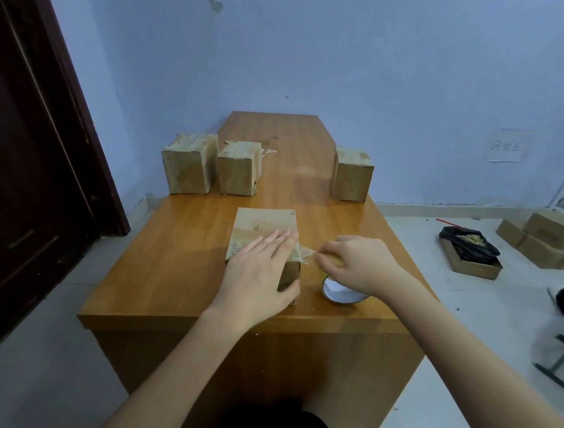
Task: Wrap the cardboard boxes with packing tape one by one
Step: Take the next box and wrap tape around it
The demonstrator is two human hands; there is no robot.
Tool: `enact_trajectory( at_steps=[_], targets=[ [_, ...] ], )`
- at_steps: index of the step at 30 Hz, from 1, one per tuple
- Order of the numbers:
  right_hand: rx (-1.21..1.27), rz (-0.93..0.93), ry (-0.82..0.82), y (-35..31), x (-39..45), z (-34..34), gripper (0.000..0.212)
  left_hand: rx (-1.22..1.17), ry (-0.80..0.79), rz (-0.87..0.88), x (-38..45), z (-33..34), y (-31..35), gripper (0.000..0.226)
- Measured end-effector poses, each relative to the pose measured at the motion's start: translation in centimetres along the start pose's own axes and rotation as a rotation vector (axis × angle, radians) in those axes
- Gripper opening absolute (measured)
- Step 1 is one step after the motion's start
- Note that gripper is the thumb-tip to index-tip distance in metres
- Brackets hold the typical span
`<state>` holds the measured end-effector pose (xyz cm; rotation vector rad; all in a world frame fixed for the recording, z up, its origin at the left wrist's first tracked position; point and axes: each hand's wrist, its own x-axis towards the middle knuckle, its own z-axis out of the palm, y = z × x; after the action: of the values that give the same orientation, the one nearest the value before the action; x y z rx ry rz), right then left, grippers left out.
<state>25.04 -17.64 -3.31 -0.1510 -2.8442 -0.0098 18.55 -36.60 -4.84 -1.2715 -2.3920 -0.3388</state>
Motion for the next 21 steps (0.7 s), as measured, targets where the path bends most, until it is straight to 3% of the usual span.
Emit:
enact_trajectory(
  at_steps=[3, 6, 10, 13, 17, 21],
  targets=[
    [-0.034, 0.039, -0.078, 0.4, -0.2, -0.6, 0.063, 0.013, -0.027, -0.011, 0.2, 0.1, 0.1, 0.074],
    [0.027, 0.073, -0.095, 0.4, -0.5, -1.2, 0.068, 0.002, -0.053, 0.009, 0.5, -0.3, 0.1, 0.07],
    [0.218, 0.155, -0.013, 1.0, -1.1, -2.1, 0.052, 0.028, -0.107, 0.047, 1.1, -1.2, 0.2, 0.056],
    [0.232, 0.32, 0.048, 3.0, -1.5, -2.1, 0.039, 0.095, -0.147, 0.057, 1.6, -1.8, 0.4, 0.05],
    [-0.001, 0.537, -0.066, 5.8, -2.8, -0.6, 0.035, 0.202, -0.207, 0.086, 2.2, -2.3, 1.1, 0.044],
    [-0.039, 0.64, -0.199, 6.5, -4.3, 1.2, 0.034, 0.271, -0.192, 0.134, 2.3, -2.5, 1.4, 0.037]
  ],
)
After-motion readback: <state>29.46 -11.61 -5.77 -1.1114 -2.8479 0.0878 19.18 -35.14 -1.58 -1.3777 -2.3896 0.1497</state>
